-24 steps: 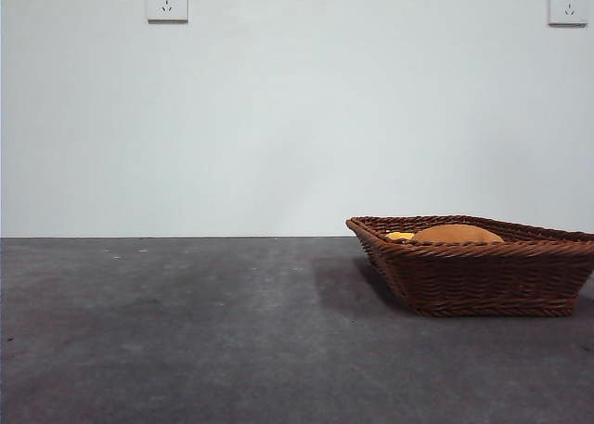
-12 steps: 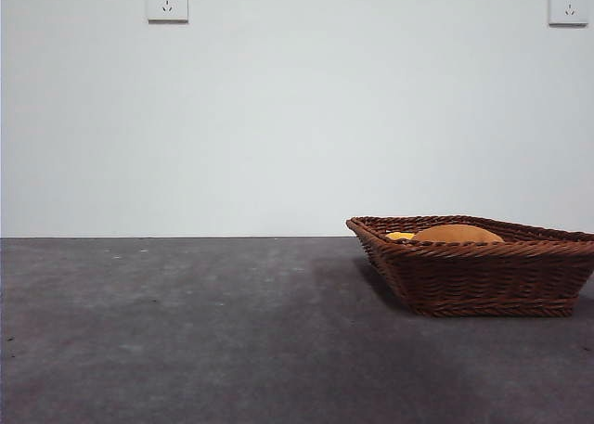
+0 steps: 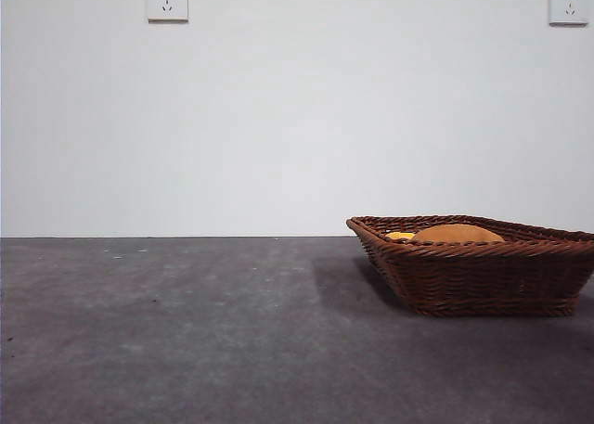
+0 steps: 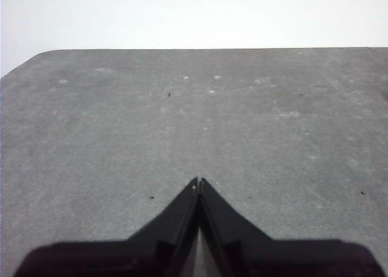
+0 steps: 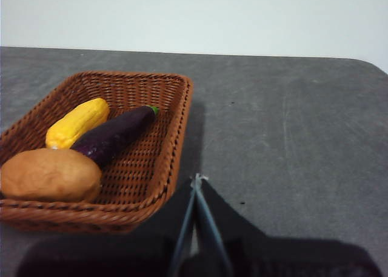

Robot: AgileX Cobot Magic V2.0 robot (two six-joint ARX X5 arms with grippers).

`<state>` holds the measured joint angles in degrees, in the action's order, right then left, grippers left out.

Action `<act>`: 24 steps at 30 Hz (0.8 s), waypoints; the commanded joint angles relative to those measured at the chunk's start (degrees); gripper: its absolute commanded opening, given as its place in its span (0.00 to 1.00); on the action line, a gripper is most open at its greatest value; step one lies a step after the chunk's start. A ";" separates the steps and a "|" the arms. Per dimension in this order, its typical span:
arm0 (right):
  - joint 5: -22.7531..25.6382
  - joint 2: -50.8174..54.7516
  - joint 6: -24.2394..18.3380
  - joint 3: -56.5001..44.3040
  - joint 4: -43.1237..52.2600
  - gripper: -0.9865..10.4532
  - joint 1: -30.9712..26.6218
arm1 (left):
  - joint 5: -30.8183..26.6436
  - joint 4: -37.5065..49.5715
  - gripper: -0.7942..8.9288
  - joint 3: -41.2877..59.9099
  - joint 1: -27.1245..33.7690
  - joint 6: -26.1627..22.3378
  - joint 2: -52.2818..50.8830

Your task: Help me put the vegetables on the table into the basket

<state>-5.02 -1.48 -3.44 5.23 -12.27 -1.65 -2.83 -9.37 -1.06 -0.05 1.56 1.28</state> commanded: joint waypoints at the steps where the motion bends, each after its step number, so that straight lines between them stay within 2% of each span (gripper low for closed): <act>1: -0.09 1.03 0.35 -1.36 1.70 0.09 -0.37 | 0.07 0.15 0.08 0.63 0.13 0.33 -0.02; 7: -0.17 1.03 0.42 -4.17 1.53 0.09 -0.35 | 0.07 0.15 0.08 0.63 0.13 0.33 0.02; 24: -0.09 1.03 0.39 -4.17 1.79 0.09 -0.35 | 0.07 0.15 0.08 0.63 0.13 0.33 0.61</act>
<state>-5.34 -0.56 -3.40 1.58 -10.74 -1.93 -2.83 -9.37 -1.06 -0.05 1.56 1.85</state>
